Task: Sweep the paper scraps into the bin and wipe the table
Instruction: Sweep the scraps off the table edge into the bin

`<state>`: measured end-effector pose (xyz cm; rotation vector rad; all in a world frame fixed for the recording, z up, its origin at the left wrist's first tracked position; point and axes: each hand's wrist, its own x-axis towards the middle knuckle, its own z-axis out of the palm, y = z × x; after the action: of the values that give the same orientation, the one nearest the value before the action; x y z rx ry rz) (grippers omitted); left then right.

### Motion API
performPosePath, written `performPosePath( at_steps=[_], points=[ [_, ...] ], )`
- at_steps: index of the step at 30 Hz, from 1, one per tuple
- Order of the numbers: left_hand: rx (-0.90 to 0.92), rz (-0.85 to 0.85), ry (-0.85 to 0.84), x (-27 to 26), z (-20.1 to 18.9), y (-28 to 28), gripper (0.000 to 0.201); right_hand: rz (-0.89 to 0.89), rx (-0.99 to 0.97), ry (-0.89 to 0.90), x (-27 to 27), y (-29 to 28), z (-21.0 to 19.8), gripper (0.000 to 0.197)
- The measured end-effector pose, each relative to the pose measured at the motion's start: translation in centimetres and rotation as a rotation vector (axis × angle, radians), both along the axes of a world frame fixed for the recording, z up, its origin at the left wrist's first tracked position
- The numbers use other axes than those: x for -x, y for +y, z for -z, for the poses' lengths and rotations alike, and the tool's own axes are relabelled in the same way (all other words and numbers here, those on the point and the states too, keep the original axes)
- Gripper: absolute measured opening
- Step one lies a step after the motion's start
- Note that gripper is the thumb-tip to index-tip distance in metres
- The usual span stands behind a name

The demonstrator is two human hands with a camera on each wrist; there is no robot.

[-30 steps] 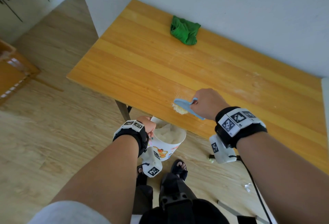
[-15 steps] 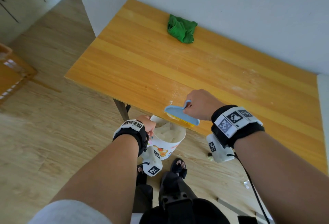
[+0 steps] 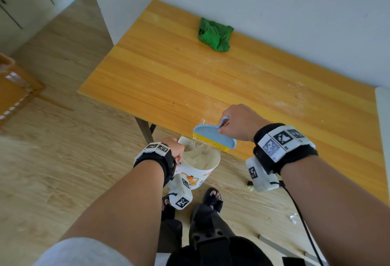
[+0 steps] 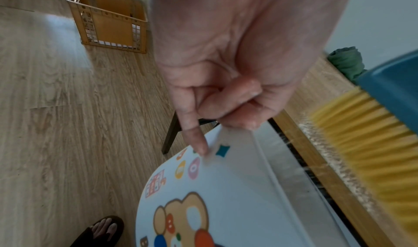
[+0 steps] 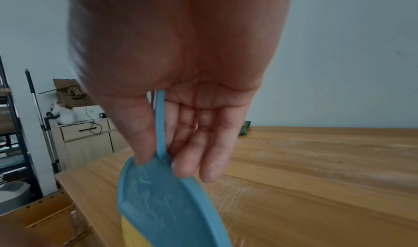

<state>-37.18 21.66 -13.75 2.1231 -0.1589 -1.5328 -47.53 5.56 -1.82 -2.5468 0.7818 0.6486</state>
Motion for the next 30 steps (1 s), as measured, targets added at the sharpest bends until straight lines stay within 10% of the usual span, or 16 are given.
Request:
performPosePath(
  at_steps=[11, 22, 30],
  points=[
    [0.010, -0.040, 0.025, -0.3, -0.3, 0.7, 0.059, 0.091, 0.232, -0.124, -1.4, -1.9, 0.9, 0.030],
    [0.010, -0.051, 0.032, -0.5, 0.0, 0.9, 0.059, -0.261, 0.008, 0.104, -1.5, 0.3, -0.3, 0.023],
    [0.024, -0.009, 0.038, -0.6, -0.6, 0.4, 0.057, 0.059, 0.212, -0.029, -0.4, -1.2, -0.7, 0.030]
  ],
)
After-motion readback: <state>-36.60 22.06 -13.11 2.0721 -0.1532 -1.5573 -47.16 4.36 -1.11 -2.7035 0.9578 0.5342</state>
